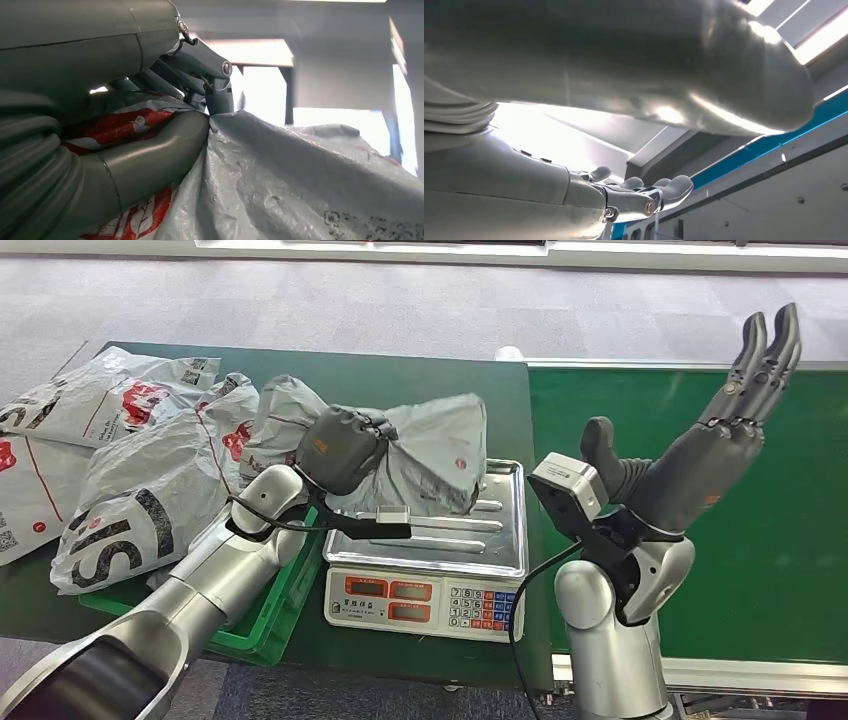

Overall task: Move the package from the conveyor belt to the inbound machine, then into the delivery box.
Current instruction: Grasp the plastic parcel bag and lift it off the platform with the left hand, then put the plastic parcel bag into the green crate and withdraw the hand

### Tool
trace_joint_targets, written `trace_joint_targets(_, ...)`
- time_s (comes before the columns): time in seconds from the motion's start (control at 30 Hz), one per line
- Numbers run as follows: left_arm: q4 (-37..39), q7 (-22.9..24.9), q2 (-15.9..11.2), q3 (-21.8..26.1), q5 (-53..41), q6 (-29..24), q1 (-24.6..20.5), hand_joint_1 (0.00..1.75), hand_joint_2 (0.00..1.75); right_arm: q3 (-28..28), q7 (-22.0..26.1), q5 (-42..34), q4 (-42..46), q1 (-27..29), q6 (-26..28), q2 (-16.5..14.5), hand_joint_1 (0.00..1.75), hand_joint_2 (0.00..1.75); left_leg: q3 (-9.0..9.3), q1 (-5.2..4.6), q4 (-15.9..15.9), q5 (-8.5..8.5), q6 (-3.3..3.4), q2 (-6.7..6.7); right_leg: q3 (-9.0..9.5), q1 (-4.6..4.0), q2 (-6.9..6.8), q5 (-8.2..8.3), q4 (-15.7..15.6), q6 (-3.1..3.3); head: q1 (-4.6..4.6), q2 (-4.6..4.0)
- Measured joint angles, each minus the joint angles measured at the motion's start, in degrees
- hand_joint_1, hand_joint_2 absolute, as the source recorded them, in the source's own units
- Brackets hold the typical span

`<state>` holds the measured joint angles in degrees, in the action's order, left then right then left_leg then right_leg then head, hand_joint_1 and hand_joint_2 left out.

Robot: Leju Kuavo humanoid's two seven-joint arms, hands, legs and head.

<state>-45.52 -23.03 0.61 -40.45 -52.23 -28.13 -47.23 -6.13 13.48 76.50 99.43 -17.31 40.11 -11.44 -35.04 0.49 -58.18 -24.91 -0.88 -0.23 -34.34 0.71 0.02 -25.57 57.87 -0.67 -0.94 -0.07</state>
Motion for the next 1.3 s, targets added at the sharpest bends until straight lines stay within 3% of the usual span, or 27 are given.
trace_joint_targets(0.1, -12.7, 4.6, -0.5, 8.0, 0.0, -6.7, 2.5, 1.75, 1.75, 0.5, 1.3, -0.1, 1.6, 1.8, 0.0, -0.2, 0.00, 0.00, -0.06, 0.00, 0.0, -0.07, 0.00, 0.15, -0.09, 0.01, 0.12, -0.01, 0.0, 0.01, 0.01, 0.00)
trace_joint_targets(0.27, -26.7, 7.3, -1.6, 18.4, -4.1, -8.0, 6.3, 1.75, 1.75, 0.7, 3.1, -0.3, 2.2, 2.4, 0.0, -1.2, 0.00, 0.00, -0.04, 0.01, 0.0, -0.08, -0.05, 0.28, -0.16, -0.12, 0.20, -0.06, 0.0, 0.08, 0.00, 0.00)
trace_joint_targets(0.57, -35.0, 8.5, -2.4, 24.4, -8.1, -8.7, 8.9, 1.74, 1.75, 0.8, 3.6, -0.5, 2.2, 2.3, 0.0, -2.1, 0.00, 0.00, -0.06, 0.05, 0.0, -0.03, -0.10, 0.24, -0.10, -0.12, 0.13, -0.04, 0.0, 0.13, 0.00, 0.00)
trace_joint_targets(0.6, -35.0, 9.3, -2.4, 25.0, -10.2, -9.0, 9.1, 1.67, 1.75, 0.8, 3.6, -0.5, 2.2, 2.2, 0.0, -2.2, 0.00, 0.00, -0.06, 0.05, 0.0, -0.03, -0.10, 0.24, -0.10, -0.12, 0.13, -0.04, 0.0, 0.13, 0.00, 0.00)
trace_joint_targets(0.67, -34.9, 12.3, -2.5, 26.6, -18.0, -8.1, 9.3, 0.83, 1.75, 0.8, 3.5, -0.5, 2.1, 1.9, 0.0, -2.4, 0.00, 0.00, -0.07, 0.05, 0.0, -0.03, -0.10, 0.24, -0.11, -0.13, 0.13, -0.04, 0.0, 0.13, 0.00, 0.00)
trace_joint_targets(0.73, -33.8, 17.5, -3.0, 28.1, -28.1, -4.1, 9.5, 0.03, 0.87, 0.8, 3.2, -0.3, 1.9, 1.4, 0.0, -2.5, 0.00, 0.00, -0.06, 0.05, 0.0, -0.03, -0.10, 0.23, -0.11, -0.13, 0.13, -0.04, 0.0, 0.13, 0.00, 0.00)
trace_joint_targets(0.8, -31.0, 25.4, -4.0, 28.4, -33.3, 3.2, 9.4, 0.00, 0.00, 0.8, 2.4, -0.2, 1.6, 0.7, 0.0, -2.5, 0.00, 0.00, -0.03, 0.05, 0.0, -0.02, -0.11, 0.25, -0.13, -0.14, 0.15, -0.02, 0.0, 0.16, 0.00, 0.00)
trace_joint_targets(0.87, -26.6, 33.3, -5.4, 27.6, -33.9, 8.8, 9.3, 0.00, 0.00, 0.7, 1.4, 0.1, 1.3, 0.2, -0.1, -2.5, 0.00, 0.00, -0.02, 0.06, 0.0, 0.00, -0.16, 0.31, -0.17, -0.18, 0.20, 0.02, 0.0, 0.23, -0.01, 0.00)
trace_joint_targets(0.97, -20.4, 39.2, -6.6, 26.2, -33.9, 9.7, 9.3, 0.00, 0.00, 0.6, 0.3, 0.7, 0.9, -0.2, -0.1, -2.5, 0.00, 0.00, -0.04, 0.11, 0.0, 0.06, -0.23, 0.28, -0.18, -0.24, 0.20, 0.04, 0.0, 0.26, -0.02, 0.00)
trace_joint_targets(1.3, -11.7, 42.1, -7.8, 25.5, -33.9, 11.1, 9.2, 0.00, 0.00, 0.1, -1.4, 1.5, 0.6, -0.3, -0.1, -2.5, 0.00, 0.00, -0.13, 0.10, 0.0, 0.04, -0.23, 0.25, -0.23, -0.23, 0.19, 0.03, 0.0, 0.26, -0.02, 0.00)
